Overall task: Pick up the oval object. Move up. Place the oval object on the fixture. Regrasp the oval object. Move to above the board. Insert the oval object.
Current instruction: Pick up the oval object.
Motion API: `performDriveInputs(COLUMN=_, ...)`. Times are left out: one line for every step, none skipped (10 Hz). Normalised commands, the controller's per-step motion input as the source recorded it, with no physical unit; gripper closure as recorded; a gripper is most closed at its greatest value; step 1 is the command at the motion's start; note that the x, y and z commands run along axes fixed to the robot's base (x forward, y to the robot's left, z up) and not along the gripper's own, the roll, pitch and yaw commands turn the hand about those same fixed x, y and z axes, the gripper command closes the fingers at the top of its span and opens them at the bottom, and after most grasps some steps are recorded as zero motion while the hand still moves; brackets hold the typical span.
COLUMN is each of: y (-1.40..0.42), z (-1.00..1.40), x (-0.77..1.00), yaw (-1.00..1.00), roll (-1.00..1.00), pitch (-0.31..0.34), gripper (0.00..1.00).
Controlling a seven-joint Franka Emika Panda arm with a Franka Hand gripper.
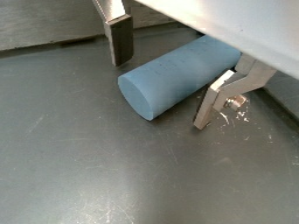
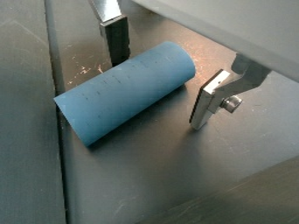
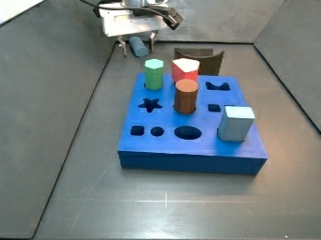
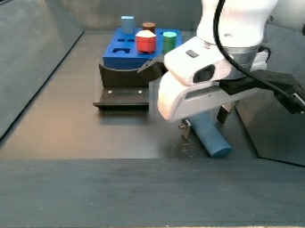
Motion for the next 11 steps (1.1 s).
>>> performDriveInputs(y=0.00, z=0.00, x=0.00, yaw=0.00, roll=0.00, pitch=0.000, gripper=1.00)
performDriveInputs(y=0.00, z=0.00, x=0.00, yaw=0.00, roll=0.00, pitch=0.000, gripper=1.00)
performDriveInputs(y=0.00, z=0.00, x=0.00, yaw=0.00, roll=0.00, pitch=0.000, gripper=1.00)
performDriveInputs(y=0.00, z=0.00, x=0.00, yaw=0.00, roll=0.00, pitch=0.000, gripper=1.00)
performDriveInputs(y=0.00, z=0.00, x=0.00, yaw=0.00, roll=0.00, pitch=0.000, gripper=1.00)
performDriveInputs(y=0.00, z=0.00, x=0.00, yaw=0.00, roll=0.00, pitch=0.000, gripper=1.00)
performDriveInputs(y=0.00, z=0.00, x=0.00, yaw=0.00, roll=0.00, pitch=0.000, gripper=1.00)
performDriveInputs(y=0.00, z=0.00, x=0.00, yaw=0.00, roll=0.00, pitch=0.000, gripper=1.00)
performDriveInputs(y=0.00, z=0.00, x=0.00, yaw=0.00, roll=0.00, pitch=0.000, gripper=1.00)
performDriveInputs(y=0.00, z=0.00, x=0.00, yaw=0.00, roll=0.00, pitch=0.000, gripper=1.00)
performDriveInputs(y=0.00, z=0.00, x=0.00, yaw=0.00, roll=0.00, pitch=0.000, gripper=1.00)
